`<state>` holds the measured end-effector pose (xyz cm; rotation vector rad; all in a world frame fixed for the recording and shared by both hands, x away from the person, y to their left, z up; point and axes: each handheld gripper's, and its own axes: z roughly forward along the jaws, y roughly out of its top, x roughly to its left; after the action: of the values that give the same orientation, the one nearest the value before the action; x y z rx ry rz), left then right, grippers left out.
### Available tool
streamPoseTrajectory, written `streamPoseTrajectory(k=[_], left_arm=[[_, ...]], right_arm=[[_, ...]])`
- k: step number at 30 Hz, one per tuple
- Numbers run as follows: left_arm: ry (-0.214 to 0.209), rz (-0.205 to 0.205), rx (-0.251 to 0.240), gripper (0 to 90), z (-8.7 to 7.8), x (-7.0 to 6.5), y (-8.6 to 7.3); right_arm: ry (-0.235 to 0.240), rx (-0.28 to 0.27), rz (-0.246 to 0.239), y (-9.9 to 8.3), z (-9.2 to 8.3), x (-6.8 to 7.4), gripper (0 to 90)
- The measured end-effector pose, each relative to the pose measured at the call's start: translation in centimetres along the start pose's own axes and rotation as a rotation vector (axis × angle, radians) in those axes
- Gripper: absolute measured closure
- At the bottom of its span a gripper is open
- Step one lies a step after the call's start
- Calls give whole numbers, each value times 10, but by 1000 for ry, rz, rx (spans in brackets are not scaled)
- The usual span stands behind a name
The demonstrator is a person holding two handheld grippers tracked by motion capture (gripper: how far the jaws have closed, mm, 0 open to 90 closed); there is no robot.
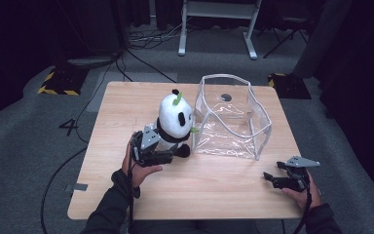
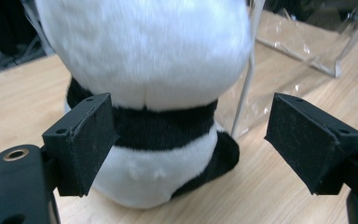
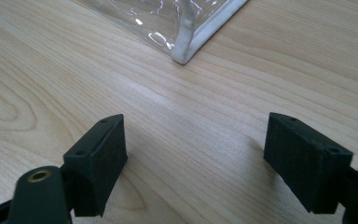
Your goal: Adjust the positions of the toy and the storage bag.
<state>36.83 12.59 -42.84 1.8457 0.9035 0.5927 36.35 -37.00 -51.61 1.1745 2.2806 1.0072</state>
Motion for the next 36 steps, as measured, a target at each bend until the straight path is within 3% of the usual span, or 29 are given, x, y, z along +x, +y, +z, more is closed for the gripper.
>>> streamPoseTrajectory(k=[4,7,10,11,13,16,18,21,22,28,33,36], left_arm=[[9,-12,-20,157,-2,-3,5],[39,-8,-42,157,-5,-7,14],[31,-12,-48,156,-5,-8,18],[49,-16,-49,156,-4,-9,20],[100,-28,-47,157,-1,-11,24],[111,-34,-53,156,7,-14,31],[153,-47,-34,156,14,-15,34],[162,-59,-26,156,20,-15,36],[188,-57,-11,155,26,-15,37],[230,-72,-13,74,41,-14,39],[240,-93,15,1,52,-11,38],[210,-134,18,0,60,-7,36]], right_arm=[[0,0,0,0,0,0,210],[0,-1,2,0,0,0,213],[-1,-2,3,0,0,0,212],[-1,-1,2,0,0,0,212],[1,-1,2,0,0,0,212],[-6,-2,6,0,0,-1,213],[-7,-2,8,0,0,-1,213],[-9,-1,9,0,0,-1,213],[-10,-2,9,0,0,-1,213],[-12,-2,16,0,0,-1,216],[-12,-2,17,0,0,-1,216],[-14,-1,18,0,0,-1,216]])
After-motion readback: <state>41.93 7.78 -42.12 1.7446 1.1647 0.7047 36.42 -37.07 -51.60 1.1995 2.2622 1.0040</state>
